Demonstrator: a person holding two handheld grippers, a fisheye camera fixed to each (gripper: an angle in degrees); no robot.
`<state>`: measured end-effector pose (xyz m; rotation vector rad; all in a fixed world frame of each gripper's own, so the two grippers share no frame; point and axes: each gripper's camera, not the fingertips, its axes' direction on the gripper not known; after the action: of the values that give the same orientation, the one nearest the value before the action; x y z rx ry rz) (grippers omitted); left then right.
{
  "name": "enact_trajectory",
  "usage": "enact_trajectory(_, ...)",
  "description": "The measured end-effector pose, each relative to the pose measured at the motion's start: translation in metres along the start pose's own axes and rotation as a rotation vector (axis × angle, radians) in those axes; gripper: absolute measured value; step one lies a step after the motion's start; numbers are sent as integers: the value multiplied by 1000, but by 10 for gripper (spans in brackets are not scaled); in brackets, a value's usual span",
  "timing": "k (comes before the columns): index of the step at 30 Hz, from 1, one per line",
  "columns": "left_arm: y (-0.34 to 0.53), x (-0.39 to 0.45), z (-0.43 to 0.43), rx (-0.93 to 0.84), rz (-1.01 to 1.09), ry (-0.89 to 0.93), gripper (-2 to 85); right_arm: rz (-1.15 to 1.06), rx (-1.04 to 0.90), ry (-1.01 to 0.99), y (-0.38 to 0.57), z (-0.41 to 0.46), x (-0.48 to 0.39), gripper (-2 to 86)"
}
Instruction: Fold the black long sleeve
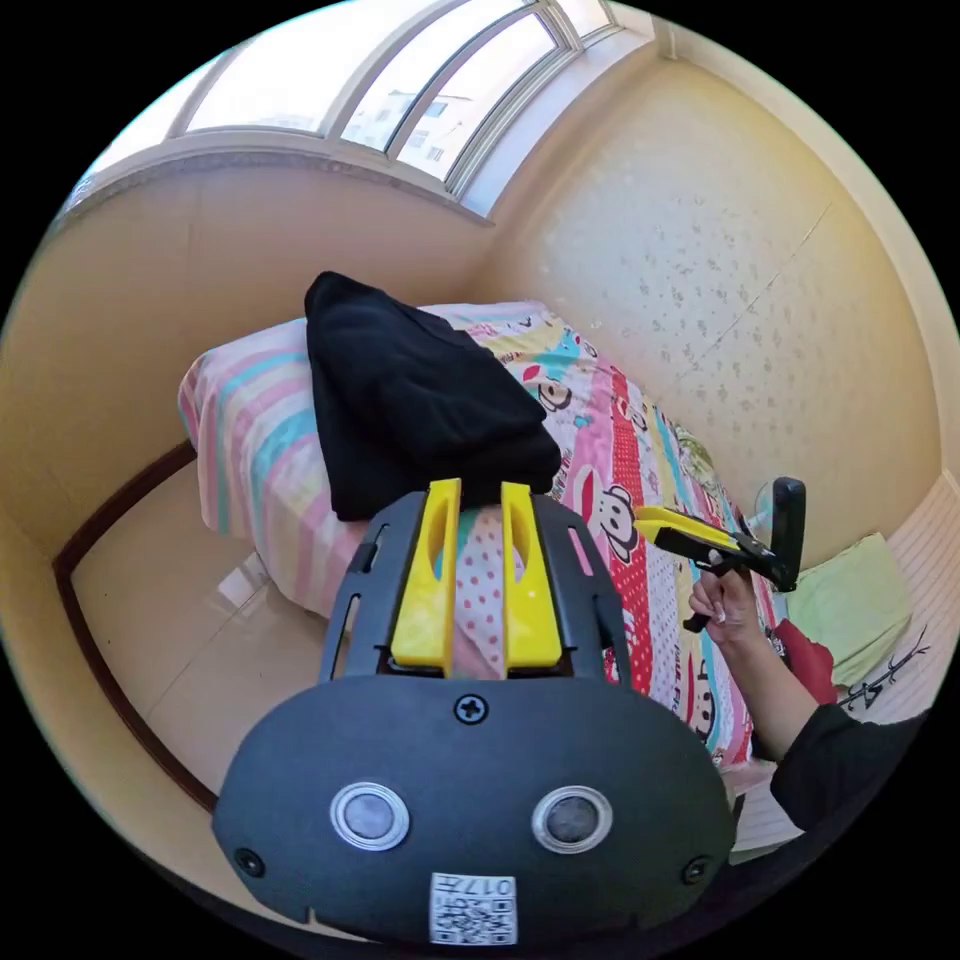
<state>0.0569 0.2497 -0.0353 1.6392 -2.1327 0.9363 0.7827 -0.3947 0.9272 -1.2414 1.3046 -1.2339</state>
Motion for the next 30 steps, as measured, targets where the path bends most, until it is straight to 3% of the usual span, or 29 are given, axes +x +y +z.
enact_trajectory(3, -49, -8, 21, 22, -25, -31, 99, -31, 17, -1, -83, 43, 13, 140)
enact_trajectory(6, -67, -10, 67, -70, -58, -80, 94, 10, 26, -52, -132, 87, 29, 138)
enact_trajectory(11, -42, 37, 91, -60, 64, -345, 63, 97, -55, -19, -130, 141, 55, 65)
enact_trajectory(13, -39, 56, 82, -104, 87, -371, 55, 99, -5, -125, -105, 119, 69, 46)
enact_trajectory(16, -28, 81, 51, -130, 78, -153, 52, 191, 151, -426, -55, 54, 105, 39)
enact_trajectory(21, 22, 185, 6, -167, 328, 280, 29, 293, 520, -740, 87, -97, 164, 33)
enact_trajectory(26, 123, 312, -14, -303, 560, 679, 24, 115, 749, -601, 247, -254, 136, 32)
enact_trajectory(30, 203, 349, 8, -490, 545, 692, 31, 202, 649, -301, 387, -308, 105, 28)
